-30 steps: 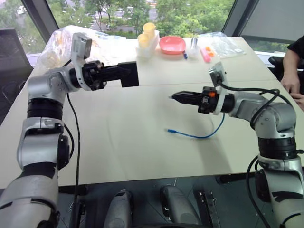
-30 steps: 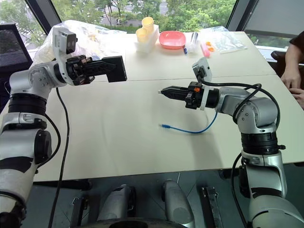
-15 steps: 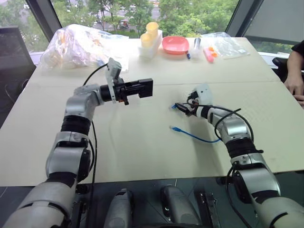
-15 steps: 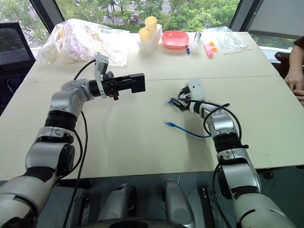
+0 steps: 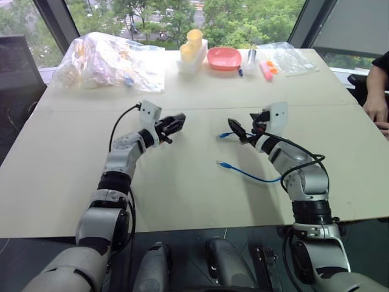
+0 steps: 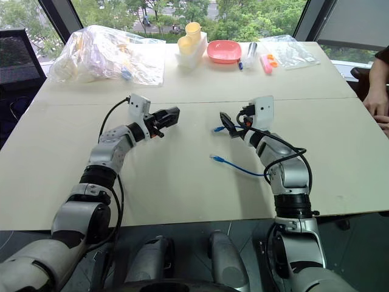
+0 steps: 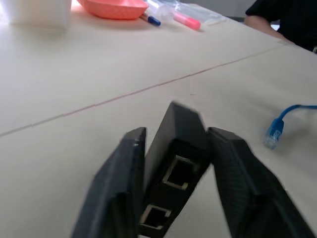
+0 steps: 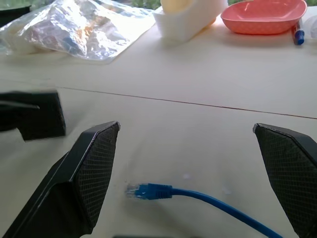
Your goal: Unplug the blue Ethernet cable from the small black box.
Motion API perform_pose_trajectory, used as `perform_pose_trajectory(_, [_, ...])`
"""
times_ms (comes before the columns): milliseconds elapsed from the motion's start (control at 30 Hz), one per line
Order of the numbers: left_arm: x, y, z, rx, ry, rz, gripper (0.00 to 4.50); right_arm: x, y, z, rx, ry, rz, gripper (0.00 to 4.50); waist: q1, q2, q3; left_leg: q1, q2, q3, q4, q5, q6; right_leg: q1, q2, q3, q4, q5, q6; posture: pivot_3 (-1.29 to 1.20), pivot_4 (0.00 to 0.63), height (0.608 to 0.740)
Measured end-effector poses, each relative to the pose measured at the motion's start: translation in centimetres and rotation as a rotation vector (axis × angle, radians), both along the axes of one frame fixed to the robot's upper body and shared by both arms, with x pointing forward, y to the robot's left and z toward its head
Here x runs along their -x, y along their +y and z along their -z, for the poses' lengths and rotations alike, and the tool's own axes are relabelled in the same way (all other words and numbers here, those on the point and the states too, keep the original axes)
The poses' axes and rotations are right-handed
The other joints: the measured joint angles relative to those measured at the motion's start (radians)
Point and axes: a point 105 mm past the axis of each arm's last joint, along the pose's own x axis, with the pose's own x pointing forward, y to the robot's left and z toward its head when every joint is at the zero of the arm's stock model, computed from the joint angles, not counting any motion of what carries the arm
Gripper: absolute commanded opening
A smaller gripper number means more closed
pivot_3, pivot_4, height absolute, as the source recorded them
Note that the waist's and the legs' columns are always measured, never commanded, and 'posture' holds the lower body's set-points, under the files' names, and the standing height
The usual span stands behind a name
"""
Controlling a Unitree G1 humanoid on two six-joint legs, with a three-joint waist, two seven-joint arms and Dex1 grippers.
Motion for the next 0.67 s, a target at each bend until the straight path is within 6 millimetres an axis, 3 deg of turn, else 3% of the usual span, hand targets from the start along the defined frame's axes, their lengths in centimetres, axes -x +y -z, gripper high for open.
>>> perform_pose_trajectory(100, [-0.1,0.2,-0.1,-0.002,-0.004,-0.011,4.43,0.0,0.0,0.1,0.001,0.004,0.003,4.5,0.0,0.0,0.0,0.0,0.0,0.0,0.0,0.0,0.0,0.0,0.0,0.0,0.0,0.0,0.0,0.0,0.15,0.737])
perform_pose_trajectory(300, [1.4,2.2,-0.6,-0.1,-0.079,-0.027,4.43,0.4,-0.4,0.4,0.019,0.009,0.006,4.5,-0.002,0.0,0.0,0.0,0.001,0.0,-0.001,0.0,0.0,0.0,0.0,0.0,0.0,0.0,0.0,0.0,0.15,0.737])
perform_pose_trajectory(567, [5.0,5.0,-5.1,-0.065,-0.12,-0.028,4.43,2.2,-1.0,0.8,0.055,0.013,0.0,4.5,-0.001,0.0,0.0,0.001,0.001,0.0,-0.001,0.0,0.0,0.0,0.0,0.0,0.0,0.0,0.0,0.0,0.15,0.737])
perform_pose_trajectory(667, [6.4,5.7,-5.8,-0.046,-0.099,-0.038,4.43,3.1,-1.2,0.7,0.061,0.014,-0.005,4.5,-0.001,0.0,0.0,0.001,0.002,-0.001,-0.001,0.0,0.0,0.001,0.0,0.0,0.0,0.0,0.0,0.0,0.15,0.737])
